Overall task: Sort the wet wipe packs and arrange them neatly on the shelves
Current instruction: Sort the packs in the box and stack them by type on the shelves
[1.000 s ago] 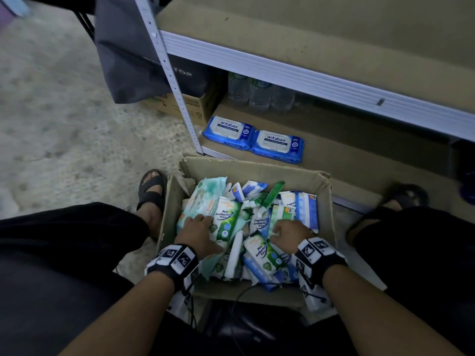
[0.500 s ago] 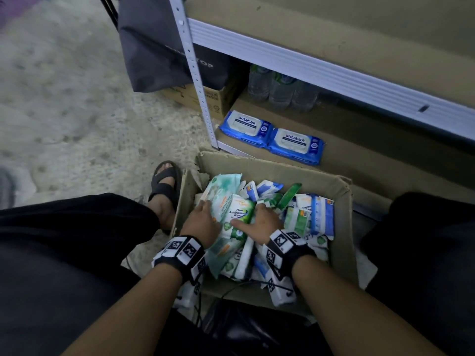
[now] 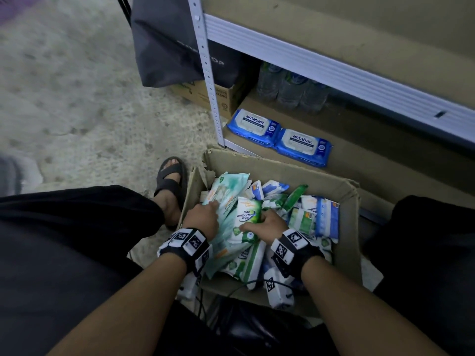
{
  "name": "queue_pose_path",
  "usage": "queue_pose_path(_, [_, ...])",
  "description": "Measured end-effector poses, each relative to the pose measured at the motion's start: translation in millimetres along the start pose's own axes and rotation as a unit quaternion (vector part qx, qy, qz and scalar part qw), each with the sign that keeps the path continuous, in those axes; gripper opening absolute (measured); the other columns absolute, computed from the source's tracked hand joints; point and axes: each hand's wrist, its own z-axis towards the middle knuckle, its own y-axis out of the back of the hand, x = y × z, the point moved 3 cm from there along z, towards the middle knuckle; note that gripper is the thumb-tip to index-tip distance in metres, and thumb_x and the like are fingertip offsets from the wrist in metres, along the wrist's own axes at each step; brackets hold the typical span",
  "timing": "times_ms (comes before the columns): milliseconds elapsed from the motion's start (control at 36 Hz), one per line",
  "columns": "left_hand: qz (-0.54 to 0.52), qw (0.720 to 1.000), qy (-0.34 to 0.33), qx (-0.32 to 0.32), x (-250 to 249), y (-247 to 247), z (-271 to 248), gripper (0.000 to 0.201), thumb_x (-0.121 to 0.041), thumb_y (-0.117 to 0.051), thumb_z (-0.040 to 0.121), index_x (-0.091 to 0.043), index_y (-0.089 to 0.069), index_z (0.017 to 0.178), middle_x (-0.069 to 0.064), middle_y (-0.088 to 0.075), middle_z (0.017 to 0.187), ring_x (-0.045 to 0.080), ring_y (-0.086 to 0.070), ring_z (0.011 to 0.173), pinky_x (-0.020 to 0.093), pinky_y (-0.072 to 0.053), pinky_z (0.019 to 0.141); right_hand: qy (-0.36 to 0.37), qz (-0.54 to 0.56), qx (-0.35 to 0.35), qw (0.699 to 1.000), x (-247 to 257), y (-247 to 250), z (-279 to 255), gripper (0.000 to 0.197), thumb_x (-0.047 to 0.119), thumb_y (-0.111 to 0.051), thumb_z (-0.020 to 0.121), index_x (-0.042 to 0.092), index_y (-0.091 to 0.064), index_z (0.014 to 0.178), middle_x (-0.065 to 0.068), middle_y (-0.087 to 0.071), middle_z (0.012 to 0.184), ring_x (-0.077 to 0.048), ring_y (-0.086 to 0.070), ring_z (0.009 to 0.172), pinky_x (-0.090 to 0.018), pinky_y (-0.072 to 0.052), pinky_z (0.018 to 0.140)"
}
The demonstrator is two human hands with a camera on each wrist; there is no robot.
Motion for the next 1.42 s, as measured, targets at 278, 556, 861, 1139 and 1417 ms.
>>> queue_pose_path(278, [0.054, 0.997, -0.061, 0.012, -16, 15, -20, 0.045, -0.025, -0.041, 0.097, -0.024, -0.046, 0.141, 0.015, -0.057, 0.129, 0.037, -0.056, 0.112, 0.04, -0.048, 0.087, 0.002, -0.045, 0.025, 0.999, -5, 49, -25, 0.024, 0.043, -0.075, 0.07, 0.02, -0.074, 0.072, 0.005, -0.067, 0.073, -0.013, -0.059, 0.066, -0.023, -0.047, 0.055])
queue_pose_path(556, [-0.038, 0.979, -0.199, 0.021, -55, 23, -54, 0.055, -0.032, -0.033, 0.073, -0.026, -0.072, 0.11, 0.009, -0.073, 0.103, 0.033, -0.062, 0.103, 0.04, -0.051, 0.087, -0.031, -0.103, 0.018, 0.994, -48, 126, -57, 0.036, 0.058, -0.07, 0.063, 0.026, -0.079, 0.075, 0.005, -0.072, 0.103, -0.02, -0.066, 0.096, -0.037, -0.052, 0.094])
queue_pose_path(861, [-0.027, 0.965, -0.239, 0.107, -80, -10, -63, 0.041, -0.043, -0.058, 0.093, -0.027, -0.063, 0.13, 0.007, -0.067, 0.123, 0.025, -0.057, 0.117, 0.03, -0.045, 0.094, -0.067, -0.257, -0.065, 0.962, -69, 141, -64, 0.086, 0.038, -0.072, 0.078, 0.02, -0.03, 0.151, -0.006, -0.051, 0.142, -0.024, -0.057, 0.116, -0.029, -0.047, 0.079])
queue_pose_path(1139, [-0.156, 0.965, -0.164, 0.132, -52, -8, -41, 0.033, -0.017, -0.062, 0.093, -0.016, -0.068, 0.125, 0.006, -0.07, 0.12, 0.018, -0.062, 0.116, 0.028, -0.044, 0.102, 0.108, -0.263, -0.101, 0.953, -57, 89, -52, 0.074, 0.057, -0.061, 0.087, 0.045, -0.025, 0.151, -0.009, -0.021, 0.16, -0.033, -0.024, 0.145, -0.041, -0.026, 0.117])
queue_pose_path(1417, [-0.097, 0.994, -0.041, 0.028, 7, 9, -8, 0.032, -0.02, -0.048, 0.098, -0.02, -0.065, 0.126, 0.006, -0.062, 0.133, 0.025, -0.056, 0.121, 0.03, -0.043, 0.102, 0.097, -0.3, -0.1, 0.944, -58, 53, -48, 0.066, 0.062, -0.071, 0.072, 0.034, -0.038, 0.122, 0.003, -0.047, 0.134, -0.024, -0.044, 0.121, -0.04, -0.044, 0.094])
